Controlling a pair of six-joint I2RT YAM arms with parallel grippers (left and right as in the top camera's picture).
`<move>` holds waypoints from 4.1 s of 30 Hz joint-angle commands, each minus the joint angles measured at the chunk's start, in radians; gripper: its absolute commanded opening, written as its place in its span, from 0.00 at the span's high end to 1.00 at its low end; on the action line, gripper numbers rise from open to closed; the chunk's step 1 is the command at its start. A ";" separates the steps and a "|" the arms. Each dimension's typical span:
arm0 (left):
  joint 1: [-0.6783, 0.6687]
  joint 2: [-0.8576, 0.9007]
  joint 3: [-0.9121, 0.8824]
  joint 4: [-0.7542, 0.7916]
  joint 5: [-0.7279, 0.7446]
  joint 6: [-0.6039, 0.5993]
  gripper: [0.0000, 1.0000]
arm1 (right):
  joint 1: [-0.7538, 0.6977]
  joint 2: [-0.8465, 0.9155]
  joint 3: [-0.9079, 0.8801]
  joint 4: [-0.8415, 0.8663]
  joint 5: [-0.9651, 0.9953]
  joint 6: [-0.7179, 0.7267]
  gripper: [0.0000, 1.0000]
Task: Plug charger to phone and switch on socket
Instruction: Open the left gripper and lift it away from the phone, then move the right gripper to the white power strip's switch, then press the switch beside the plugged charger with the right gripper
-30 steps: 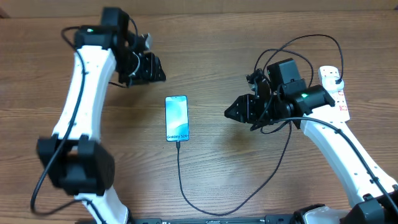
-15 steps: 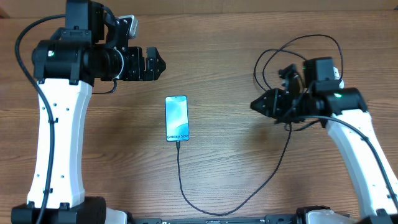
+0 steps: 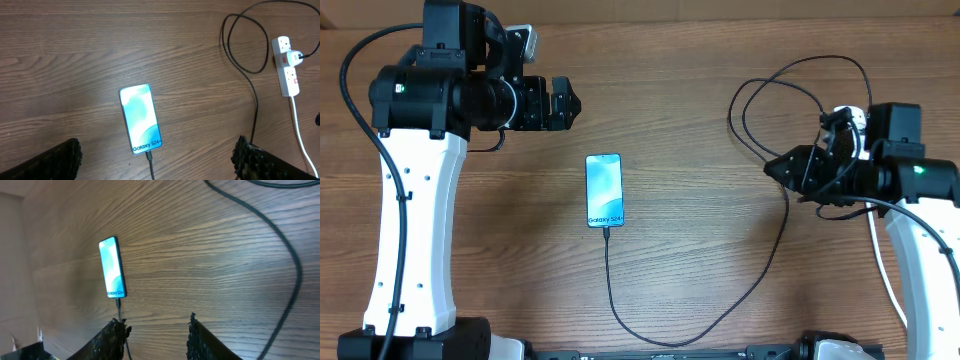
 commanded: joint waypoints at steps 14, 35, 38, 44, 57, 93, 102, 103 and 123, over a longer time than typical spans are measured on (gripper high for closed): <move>0.010 -0.006 0.019 -0.002 -0.014 0.016 0.00 | -0.042 -0.021 0.015 -0.020 0.002 -0.054 0.58; 0.010 -0.006 0.019 -0.002 -0.014 0.016 0.00 | -0.042 -0.021 0.015 -0.005 0.002 -0.053 0.57; 0.010 -0.006 0.019 -0.002 -0.014 0.016 0.00 | -0.042 -0.021 0.015 -0.005 0.002 -0.053 0.57; 0.010 -0.006 0.019 -0.002 -0.014 0.016 0.00 | -0.042 -0.021 0.015 -0.008 0.001 -0.049 0.57; 0.010 -0.006 0.019 -0.002 -0.014 0.016 0.00 | -0.045 -0.021 0.015 0.005 0.001 -0.035 0.58; 0.010 -0.006 0.019 -0.002 -0.014 0.016 0.00 | -0.584 0.365 0.230 0.222 -0.075 0.274 0.96; 0.010 -0.006 0.019 -0.002 -0.014 0.016 0.01 | -0.592 0.544 0.230 0.341 -0.077 0.311 0.96; 0.010 -0.006 0.019 -0.002 -0.014 0.016 0.01 | -0.595 0.558 0.230 0.348 -0.077 0.310 0.96; 0.010 -0.006 0.019 -0.002 -0.014 0.016 0.00 | -0.606 0.755 0.229 0.533 -0.143 0.322 0.96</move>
